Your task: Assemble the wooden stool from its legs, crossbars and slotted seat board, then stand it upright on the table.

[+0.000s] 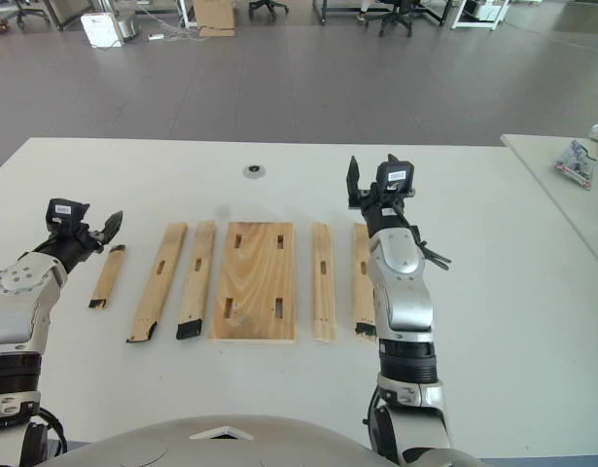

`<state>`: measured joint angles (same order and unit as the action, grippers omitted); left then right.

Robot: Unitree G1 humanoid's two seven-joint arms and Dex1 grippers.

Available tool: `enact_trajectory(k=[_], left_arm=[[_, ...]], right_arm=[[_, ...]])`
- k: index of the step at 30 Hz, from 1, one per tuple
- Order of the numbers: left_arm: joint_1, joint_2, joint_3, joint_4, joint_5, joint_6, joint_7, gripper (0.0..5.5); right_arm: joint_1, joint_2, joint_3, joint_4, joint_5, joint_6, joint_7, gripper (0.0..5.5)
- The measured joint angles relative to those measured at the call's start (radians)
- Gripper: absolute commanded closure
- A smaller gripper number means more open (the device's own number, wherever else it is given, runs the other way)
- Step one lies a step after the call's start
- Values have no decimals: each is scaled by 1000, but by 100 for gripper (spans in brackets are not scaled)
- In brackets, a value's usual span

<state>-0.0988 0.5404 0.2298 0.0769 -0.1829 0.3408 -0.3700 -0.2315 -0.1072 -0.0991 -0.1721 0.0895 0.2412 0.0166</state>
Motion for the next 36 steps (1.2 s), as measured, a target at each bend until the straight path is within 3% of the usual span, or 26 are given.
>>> enact_trajectory(k=[13, 25, 33, 36], left_arm=[[176, 21, -11, -105, -2, 232, -21, 221], [221, 100, -114, -145, 39, 190, -113, 422], [224, 89, -98, -127, -5, 183, -149, 422], [156, 43, 14, -61, -156, 273, -188, 422]], right_arm=[[37, -1, -11, -40, -4, 1, -4, 215], [41, 1, -11, -45, -6, 10, -5, 211], [41, 1, -14, -45, -6, 10, -5, 211], [35, 1, -14, -45, -5, 11, -4, 211]])
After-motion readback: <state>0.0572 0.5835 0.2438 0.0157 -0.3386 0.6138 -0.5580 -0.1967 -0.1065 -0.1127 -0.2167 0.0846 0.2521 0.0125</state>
